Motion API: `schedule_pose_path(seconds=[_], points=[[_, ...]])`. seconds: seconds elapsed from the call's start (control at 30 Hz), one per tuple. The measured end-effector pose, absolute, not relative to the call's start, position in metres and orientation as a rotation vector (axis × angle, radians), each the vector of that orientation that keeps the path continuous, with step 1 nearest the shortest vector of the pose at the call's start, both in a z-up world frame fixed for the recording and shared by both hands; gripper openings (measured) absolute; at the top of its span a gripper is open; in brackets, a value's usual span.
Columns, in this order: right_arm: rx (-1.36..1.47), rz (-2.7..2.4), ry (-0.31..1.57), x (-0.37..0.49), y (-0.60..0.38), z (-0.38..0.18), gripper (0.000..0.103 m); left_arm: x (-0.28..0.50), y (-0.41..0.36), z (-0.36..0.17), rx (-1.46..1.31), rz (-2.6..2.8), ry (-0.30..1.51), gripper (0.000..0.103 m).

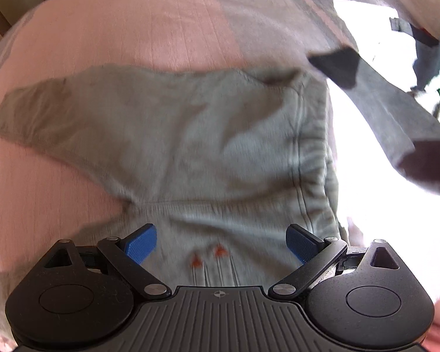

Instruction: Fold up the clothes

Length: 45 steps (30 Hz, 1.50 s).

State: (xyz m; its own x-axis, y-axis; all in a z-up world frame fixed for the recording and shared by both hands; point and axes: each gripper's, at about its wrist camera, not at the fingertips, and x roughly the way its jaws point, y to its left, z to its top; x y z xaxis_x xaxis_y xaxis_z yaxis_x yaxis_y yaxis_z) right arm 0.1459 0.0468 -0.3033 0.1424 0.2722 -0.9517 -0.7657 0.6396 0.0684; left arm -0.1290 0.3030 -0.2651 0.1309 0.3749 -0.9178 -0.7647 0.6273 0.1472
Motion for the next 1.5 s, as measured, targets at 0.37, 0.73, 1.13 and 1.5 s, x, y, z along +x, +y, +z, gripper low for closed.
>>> schedule_pose_path(seconds=[0.37, 0.73, 1.13, 1.5], points=[[-0.535, 1.0, 0.974, 0.23, 0.133, -0.333, 0.097, -0.072, 0.407, -0.32, -0.215, 0.625, 1.085, 0.065], [-0.732, 1.239, 0.987, 0.3, 0.224, -0.392, 0.097, 0.008, 0.512, -0.39, 0.049, 0.342, 1.173, 0.065], [-0.874, 1.342, 1.192, 0.34, 0.237, -0.455, 0.097, 0.017, 0.593, -0.448, 0.122, 0.172, 1.363, 0.065], [-0.833, 1.387, 1.126, 0.319, 0.206, -0.43, 0.013, -0.029, 0.566, -0.425, 0.198, 0.245, 1.211, 0.016]])
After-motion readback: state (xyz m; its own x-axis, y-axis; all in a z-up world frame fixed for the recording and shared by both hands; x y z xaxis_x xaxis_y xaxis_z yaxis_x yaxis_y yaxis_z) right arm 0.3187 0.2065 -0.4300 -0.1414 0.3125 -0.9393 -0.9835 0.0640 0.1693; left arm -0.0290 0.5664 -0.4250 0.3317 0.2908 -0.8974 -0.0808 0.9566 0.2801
